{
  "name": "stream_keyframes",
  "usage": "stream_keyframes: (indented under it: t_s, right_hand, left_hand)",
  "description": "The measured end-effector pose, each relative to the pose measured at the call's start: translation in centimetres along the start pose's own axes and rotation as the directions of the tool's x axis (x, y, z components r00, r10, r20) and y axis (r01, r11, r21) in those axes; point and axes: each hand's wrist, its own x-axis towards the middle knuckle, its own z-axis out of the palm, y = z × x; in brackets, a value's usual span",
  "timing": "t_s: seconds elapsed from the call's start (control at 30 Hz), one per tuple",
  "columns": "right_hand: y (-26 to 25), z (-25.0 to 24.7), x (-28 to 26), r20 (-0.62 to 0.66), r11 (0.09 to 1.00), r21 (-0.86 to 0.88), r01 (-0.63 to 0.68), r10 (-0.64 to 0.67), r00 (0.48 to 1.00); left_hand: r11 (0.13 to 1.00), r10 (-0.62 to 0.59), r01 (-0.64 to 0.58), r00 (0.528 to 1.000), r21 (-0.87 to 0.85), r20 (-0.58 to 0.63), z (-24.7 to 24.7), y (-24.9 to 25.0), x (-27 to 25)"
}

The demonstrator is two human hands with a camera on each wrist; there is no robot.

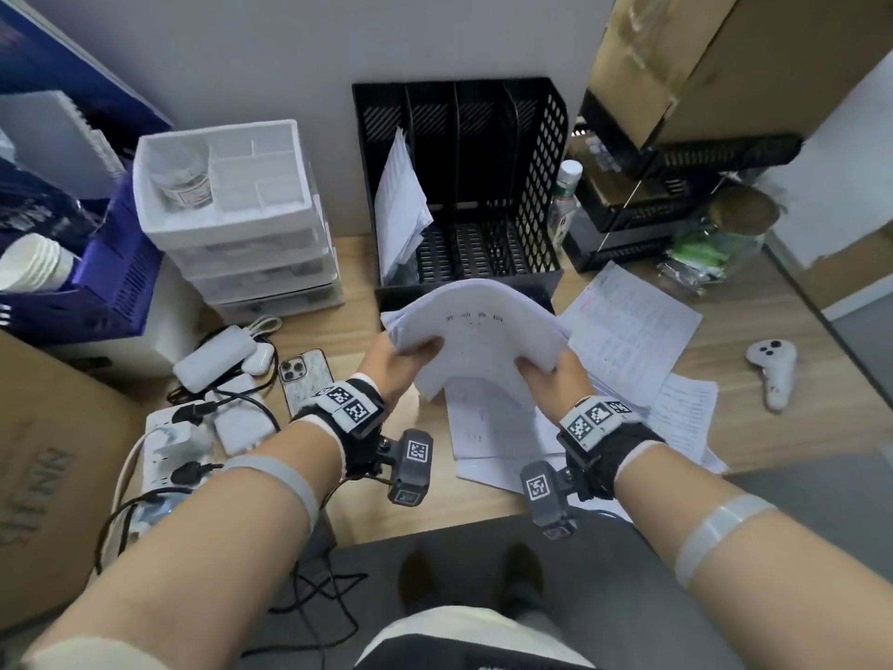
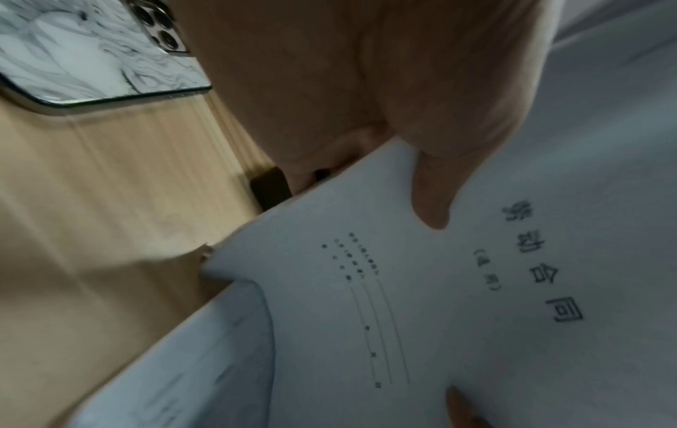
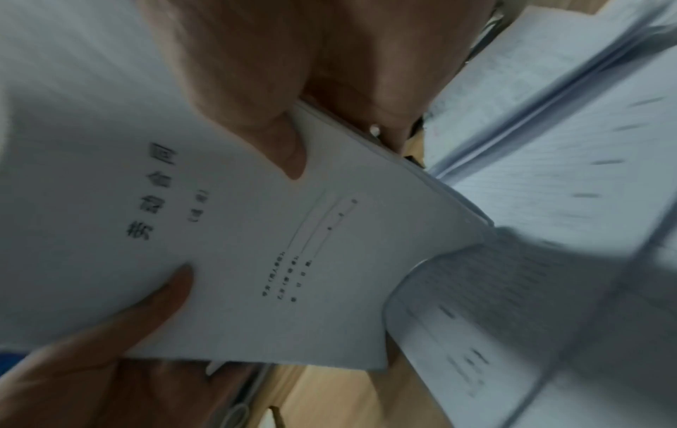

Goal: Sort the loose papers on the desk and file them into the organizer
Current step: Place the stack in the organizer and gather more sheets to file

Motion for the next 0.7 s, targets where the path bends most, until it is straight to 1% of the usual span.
stream_keyframes:
  t_s: [0.07, 0.1, 0.17, 0.23, 0.3, 0.33, 0.37, 0.4, 0.43, 0.47, 0.5, 0.53, 0.57, 0.6, 0.63, 0.7]
  right_hand:
    - [1.4, 0.3, -0.1, 0.038, 0.997, -0.025, -0.080, 0.081, 0.996]
    - [1.7, 0.3, 0.0, 0.026, 0.995, -0.033, -0.094, 0.095, 0.995]
    - [2.0, 0.1, 0.6, -0.007, 0.995, -0.025, -0.101, 0.101, 0.995]
    - [1.5, -0.4, 1.2, -0.006, 0.988, -0.067, -0.136, 0.136, 0.991]
    - [0.9, -0.9, 2.0, 0.006, 0.980, -0.105, -0.168, 0.170, 0.985]
    - [0.5, -1.1, 2.4, -0.005, 0.983, -0.100, -0.156, 0.156, 0.988]
    - [0.0, -1.3, 2.7, -0.047, 0.986, -0.084, -0.145, 0.141, 0.989]
    - [-0.5, -1.4, 2.9, -0.126, 0.989, -0.069, -0.134, 0.124, 0.984]
    - [-1.5, -1.5, 2.9, -0.212, 0.992, -0.066, -0.112, 0.095, 0.973]
    - [-2.5, -1.6, 2.8, -0.254, 0.996, -0.057, -0.073, 0.057, 0.965]
    - [-3.8, -1.5, 2.6, -0.220, 0.999, -0.032, -0.025, 0.017, 0.975]
    - [-5.2, -1.4, 2.5, -0.126, 0.999, 0.028, 0.029, -0.025, 0.992]
    - [-7.0, -1.3, 2.1, -0.006, 0.994, 0.092, 0.056, -0.055, 0.998]
    - [-8.6, -1.1, 1.9, 0.101, 0.990, 0.123, 0.065, -0.078, 0.992]
    - [-10.4, -0.9, 1.7, 0.170, 0.990, 0.110, 0.084, -0.102, 0.980]
    - [-13.0, -0.5, 2.1, 0.202, 0.991, 0.036, 0.129, -0.134, 0.970]
  left_hand:
    - [0.988, -0.086, 0.077, 0.995, 0.134, 0.057, 0.0, -1.3, 0.0]
    - [0.970, -0.111, 0.094, 0.992, 0.223, 0.063, 0.1, -1.8, 0.2]
    - [0.908, -0.147, 0.104, 0.986, 0.406, 0.077, 0.4, -2.5, 0.4]
    - [0.843, -0.182, 0.109, 0.979, 0.527, 0.089, 0.9, -2.6, 0.6]
    - [0.835, -0.234, 0.160, 0.969, 0.526, 0.075, 1.1, -2.1, 0.4]
    - [0.843, -0.247, 0.184, 0.967, 0.505, 0.060, 1.1, -1.6, 0.3]
    - [0.850, -0.249, 0.197, 0.967, 0.489, 0.044, 1.2, -0.9, 0.3]
    - [0.857, -0.231, 0.188, 0.972, 0.481, 0.031, 1.3, -0.3, 0.4]
    - [0.860, -0.202, 0.167, 0.979, 0.482, 0.021, 1.3, 0.6, 0.5]
    - [0.860, -0.163, 0.135, 0.986, 0.492, 0.015, 1.3, 1.5, 0.8]
    - [0.853, -0.126, 0.100, 0.992, 0.513, 0.017, 1.4, 2.3, 1.0]
    - [0.844, -0.082, 0.055, 0.996, 0.534, 0.027, 1.4, 3.0, 1.3]
    - [0.825, -0.049, 0.022, 0.998, 0.565, 0.033, 1.5, 3.9, 1.6]
    - [0.803, -0.023, -0.008, 0.999, 0.596, 0.044, 1.8, 4.9, 1.8]
    - [0.766, -0.001, -0.037, 0.998, 0.642, 0.058, 2.1, 5.8, 1.9]
    - [0.652, 0.017, -0.080, 0.996, 0.754, 0.091, 2.7, 7.6, 2.1]
